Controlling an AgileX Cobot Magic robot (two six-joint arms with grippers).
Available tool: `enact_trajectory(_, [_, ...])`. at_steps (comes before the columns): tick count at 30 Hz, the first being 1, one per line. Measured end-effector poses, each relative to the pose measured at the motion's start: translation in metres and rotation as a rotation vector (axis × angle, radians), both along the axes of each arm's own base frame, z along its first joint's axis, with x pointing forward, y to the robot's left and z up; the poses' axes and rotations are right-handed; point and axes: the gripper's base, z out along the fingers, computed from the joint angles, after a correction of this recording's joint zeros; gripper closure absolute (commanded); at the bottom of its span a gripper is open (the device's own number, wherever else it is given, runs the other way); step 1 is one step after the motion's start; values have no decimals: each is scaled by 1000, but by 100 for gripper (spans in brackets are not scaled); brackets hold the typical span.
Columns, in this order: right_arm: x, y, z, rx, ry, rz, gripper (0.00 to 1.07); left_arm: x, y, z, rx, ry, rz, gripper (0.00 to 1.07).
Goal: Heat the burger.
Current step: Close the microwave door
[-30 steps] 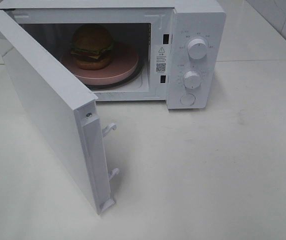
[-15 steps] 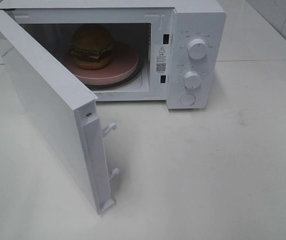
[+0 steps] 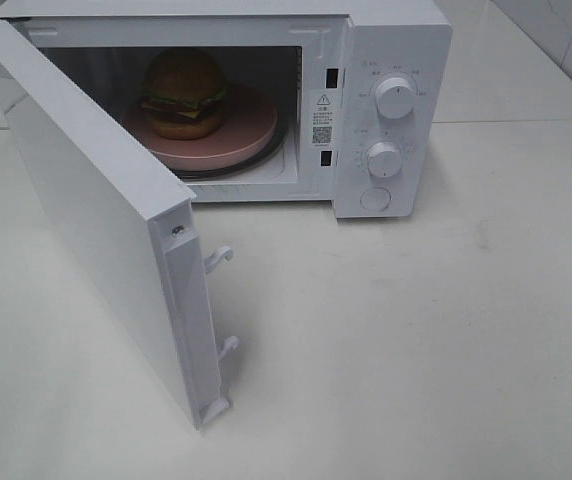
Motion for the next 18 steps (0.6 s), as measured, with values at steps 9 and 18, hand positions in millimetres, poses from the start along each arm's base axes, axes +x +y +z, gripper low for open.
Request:
enact_trajectory(9, [0,0,0,0,0,0,36,0,0,0,0,0,0,7])
enact_trajectory(18, [0,0,0,0,0,0,36,0,0,0,0,0,0,7])
